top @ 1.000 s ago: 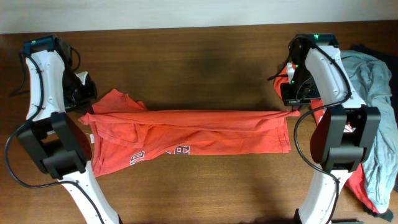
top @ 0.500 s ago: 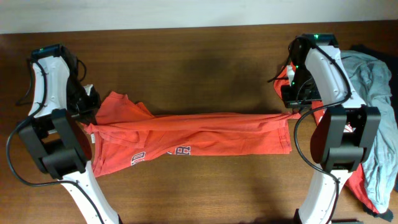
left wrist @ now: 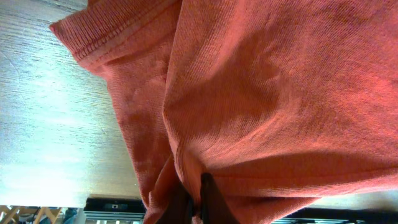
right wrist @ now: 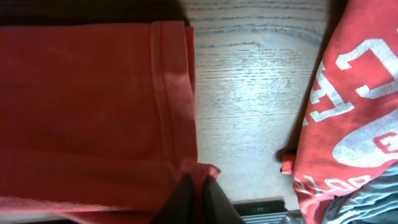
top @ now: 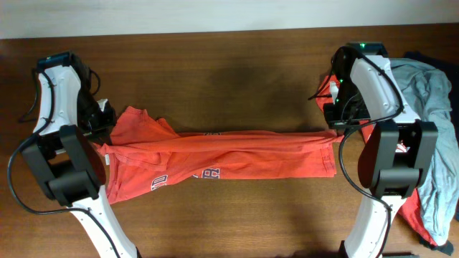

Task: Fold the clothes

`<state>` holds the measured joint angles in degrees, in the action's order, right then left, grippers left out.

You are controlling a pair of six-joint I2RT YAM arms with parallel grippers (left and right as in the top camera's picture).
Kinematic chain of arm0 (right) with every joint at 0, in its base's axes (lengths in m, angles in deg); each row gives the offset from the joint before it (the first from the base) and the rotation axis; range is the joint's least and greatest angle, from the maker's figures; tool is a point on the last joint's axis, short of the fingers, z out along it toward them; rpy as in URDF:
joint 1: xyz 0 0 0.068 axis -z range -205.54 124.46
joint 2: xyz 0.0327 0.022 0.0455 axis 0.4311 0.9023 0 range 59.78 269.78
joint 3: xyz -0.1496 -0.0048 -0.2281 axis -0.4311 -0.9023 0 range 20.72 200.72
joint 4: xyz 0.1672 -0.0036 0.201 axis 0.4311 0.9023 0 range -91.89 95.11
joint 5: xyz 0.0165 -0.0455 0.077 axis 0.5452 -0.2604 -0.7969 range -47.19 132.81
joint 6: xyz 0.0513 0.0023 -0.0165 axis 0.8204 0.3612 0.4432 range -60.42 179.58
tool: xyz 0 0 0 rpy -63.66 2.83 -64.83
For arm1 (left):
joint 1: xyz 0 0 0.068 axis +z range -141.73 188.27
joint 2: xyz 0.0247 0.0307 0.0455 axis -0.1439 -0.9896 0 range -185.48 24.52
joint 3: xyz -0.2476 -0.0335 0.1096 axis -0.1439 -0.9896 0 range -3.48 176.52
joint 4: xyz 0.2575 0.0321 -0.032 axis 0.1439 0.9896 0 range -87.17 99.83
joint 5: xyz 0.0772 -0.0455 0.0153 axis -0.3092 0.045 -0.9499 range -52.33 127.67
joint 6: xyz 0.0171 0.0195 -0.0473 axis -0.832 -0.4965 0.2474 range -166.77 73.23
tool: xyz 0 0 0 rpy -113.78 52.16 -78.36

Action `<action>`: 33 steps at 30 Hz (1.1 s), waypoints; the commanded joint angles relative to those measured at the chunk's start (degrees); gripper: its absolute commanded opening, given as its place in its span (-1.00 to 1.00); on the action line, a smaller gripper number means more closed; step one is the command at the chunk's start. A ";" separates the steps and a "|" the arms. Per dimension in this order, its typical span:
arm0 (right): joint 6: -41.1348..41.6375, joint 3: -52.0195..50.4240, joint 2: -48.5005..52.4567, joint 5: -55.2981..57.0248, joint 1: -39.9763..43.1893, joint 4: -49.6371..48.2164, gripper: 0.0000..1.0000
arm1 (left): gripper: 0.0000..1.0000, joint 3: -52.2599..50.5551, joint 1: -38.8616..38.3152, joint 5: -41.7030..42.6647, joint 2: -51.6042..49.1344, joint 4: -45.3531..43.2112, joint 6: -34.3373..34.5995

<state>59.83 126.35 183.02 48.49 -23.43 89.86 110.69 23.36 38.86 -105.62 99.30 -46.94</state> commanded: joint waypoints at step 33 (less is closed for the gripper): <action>0.61 -0.52 -1.79 -0.09 0.55 -1.36 -0.29 | -0.22 -0.57 -0.04 5.70 1.97 -17.03 0.13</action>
<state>60.03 126.32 183.02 48.79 -23.27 88.74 110.45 23.45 41.13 -105.65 84.72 -46.72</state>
